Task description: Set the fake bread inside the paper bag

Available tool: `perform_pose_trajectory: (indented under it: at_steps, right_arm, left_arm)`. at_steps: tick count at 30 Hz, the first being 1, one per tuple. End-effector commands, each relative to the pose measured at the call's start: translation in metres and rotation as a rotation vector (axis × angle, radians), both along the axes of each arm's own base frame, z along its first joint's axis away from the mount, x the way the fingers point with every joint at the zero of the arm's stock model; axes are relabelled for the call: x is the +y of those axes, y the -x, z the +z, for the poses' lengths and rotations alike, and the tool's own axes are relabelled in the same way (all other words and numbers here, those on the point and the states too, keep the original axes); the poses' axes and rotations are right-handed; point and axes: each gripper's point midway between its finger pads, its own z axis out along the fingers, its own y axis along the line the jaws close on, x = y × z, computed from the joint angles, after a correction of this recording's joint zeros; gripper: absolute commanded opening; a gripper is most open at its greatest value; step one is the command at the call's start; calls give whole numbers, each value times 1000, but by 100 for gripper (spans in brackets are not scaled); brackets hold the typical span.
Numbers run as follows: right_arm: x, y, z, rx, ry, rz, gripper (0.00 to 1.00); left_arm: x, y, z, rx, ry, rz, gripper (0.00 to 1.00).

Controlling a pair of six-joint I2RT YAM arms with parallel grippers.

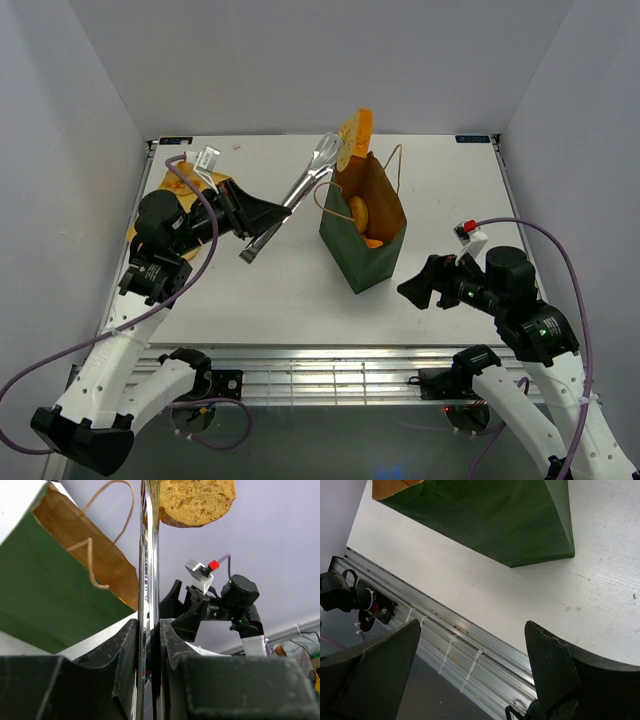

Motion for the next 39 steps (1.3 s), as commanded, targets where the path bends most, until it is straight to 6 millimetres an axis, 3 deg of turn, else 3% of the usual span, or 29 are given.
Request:
perform_pose_trajectory:
  at_steps: [1, 6, 15, 25, 39]
  right_arm:
    - [1, -2, 18, -29, -27, -13, 90]
    - [0, -2, 20, -26, -30, -22, 90]
    - [-5, 2, 21, -26, -19, -41, 90]
    - [-6, 2, 18, -26, -13, -39, 90]
    - [-6, 2, 14, -23, -2, -35, 90]
  left_arm:
    - [-10, 6, 12, -44, 34, -29, 25]
    - [-30, 6, -7, 1, 25, -81, 28]
    - [-46, -11, -33, 32, 2, -60, 31]
    - [-41, -12, -37, 28, -8, -23, 44]
    - [-34, -11, -44, 42, -42, 17, 47]
